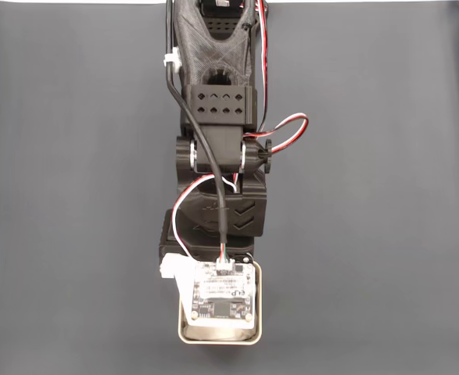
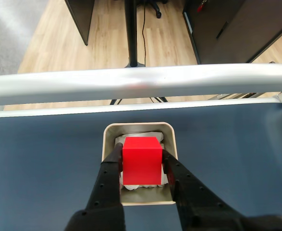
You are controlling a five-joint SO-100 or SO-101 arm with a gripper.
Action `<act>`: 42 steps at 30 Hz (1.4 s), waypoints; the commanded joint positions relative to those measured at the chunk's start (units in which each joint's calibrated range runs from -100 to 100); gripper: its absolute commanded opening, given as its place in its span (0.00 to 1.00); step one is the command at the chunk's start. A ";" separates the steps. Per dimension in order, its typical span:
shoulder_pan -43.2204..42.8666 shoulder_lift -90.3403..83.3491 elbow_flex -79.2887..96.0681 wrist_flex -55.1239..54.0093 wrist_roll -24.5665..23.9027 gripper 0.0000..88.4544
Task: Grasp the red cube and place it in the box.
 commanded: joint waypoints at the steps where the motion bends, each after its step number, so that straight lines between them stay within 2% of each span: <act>1: 0.45 -2.76 -1.73 -1.41 -0.15 0.00; 6: 0.52 -4.76 0.19 -1.98 -0.29 0.00; 16: 0.38 -11.34 12.14 -9.85 0.05 0.00; 42: 0.38 -15.50 17.25 -15.10 -1.71 0.00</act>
